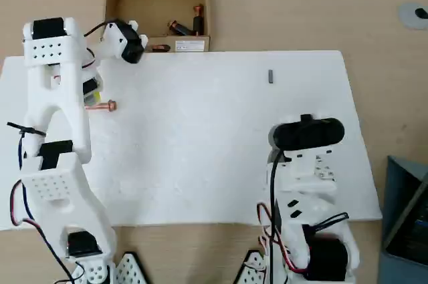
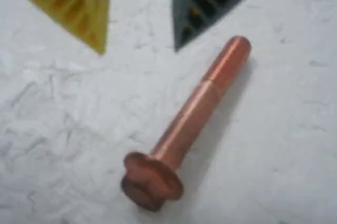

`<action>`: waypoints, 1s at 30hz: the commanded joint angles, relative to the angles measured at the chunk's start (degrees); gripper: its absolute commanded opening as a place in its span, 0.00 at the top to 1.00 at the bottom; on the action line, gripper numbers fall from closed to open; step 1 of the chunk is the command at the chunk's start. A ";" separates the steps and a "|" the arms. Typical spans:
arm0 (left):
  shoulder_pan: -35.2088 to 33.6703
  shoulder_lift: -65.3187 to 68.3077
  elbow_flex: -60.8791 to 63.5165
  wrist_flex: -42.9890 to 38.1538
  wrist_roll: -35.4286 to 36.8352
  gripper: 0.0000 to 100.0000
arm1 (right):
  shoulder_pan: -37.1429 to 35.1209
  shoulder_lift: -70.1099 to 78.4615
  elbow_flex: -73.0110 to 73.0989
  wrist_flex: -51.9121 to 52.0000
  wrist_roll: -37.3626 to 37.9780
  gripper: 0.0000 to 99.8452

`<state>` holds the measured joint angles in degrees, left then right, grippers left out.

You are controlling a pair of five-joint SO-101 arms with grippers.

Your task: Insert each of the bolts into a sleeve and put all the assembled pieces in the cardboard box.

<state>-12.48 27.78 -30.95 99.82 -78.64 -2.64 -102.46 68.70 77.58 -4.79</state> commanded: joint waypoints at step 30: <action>0.79 5.85 2.99 -6.59 -17.32 0.90 | 0.40 -0.75 -0.40 -0.35 0.53 0.99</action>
<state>-12.48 33.49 -27.16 94.81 -90.95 -2.64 -102.46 68.70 77.58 -4.79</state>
